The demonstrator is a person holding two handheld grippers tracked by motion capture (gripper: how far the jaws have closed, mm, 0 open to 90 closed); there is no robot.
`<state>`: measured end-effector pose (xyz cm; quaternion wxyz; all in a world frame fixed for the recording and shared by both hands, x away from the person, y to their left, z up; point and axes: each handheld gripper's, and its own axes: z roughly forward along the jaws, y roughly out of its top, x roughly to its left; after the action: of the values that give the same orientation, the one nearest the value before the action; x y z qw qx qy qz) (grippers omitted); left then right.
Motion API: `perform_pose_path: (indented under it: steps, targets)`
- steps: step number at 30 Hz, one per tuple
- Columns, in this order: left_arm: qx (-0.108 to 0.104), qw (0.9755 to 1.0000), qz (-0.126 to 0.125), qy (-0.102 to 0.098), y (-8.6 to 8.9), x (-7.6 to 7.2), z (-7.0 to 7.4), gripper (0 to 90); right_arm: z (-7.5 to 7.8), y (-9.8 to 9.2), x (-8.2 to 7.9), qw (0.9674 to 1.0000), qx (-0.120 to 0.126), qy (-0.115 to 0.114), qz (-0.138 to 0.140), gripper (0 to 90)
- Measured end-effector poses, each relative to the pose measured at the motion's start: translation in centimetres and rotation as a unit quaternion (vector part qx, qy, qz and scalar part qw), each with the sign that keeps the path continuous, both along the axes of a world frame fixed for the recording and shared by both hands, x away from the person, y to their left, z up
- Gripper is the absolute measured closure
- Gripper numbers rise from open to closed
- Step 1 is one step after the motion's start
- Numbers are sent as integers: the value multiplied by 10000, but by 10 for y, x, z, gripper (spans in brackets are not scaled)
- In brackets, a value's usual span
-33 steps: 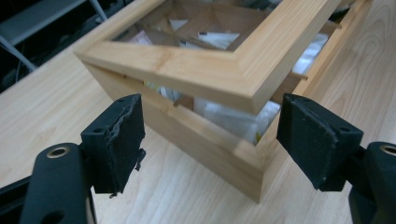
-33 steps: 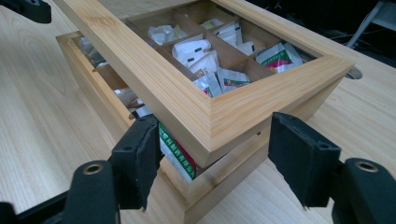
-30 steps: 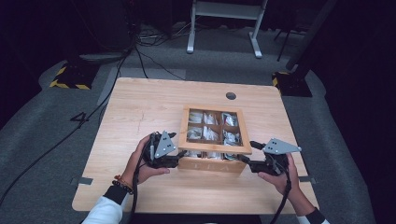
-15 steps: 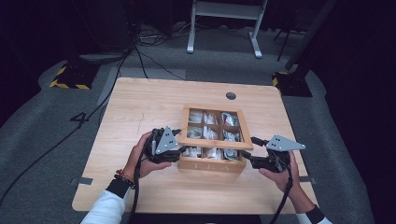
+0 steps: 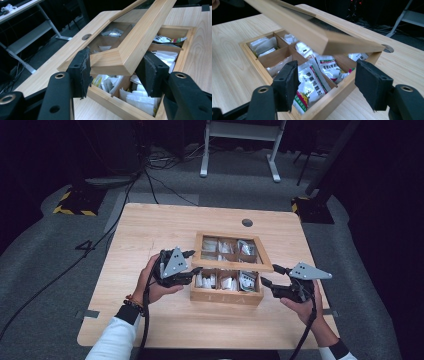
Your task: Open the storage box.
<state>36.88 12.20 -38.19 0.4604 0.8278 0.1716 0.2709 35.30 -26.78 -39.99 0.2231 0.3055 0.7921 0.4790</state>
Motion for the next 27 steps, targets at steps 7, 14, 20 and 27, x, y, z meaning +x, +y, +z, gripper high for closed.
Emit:
perform_pose_path:
  steps: [7, 14, 20, 27]
  targets:
    - [-163, 9999, 5, 18, 1, 8, 7, 475, -5, -13, 5, 9998, 11, 103, -161, 340]
    - [-369, 9992, 126, 21, 2, 17, 15, 503, -8, -31, 7, 9993, 49, 131, -333, 338]
    - [-530, 9984, 181, 1, 2, 23, 21, 510, -9, -49, 11, 9981, 142, 188, -575, 338]
    - [-729, 9971, 221, 4, 2, 31, 27, 515, -17, -55, 15, 9972, 33, 276, -692, 337]
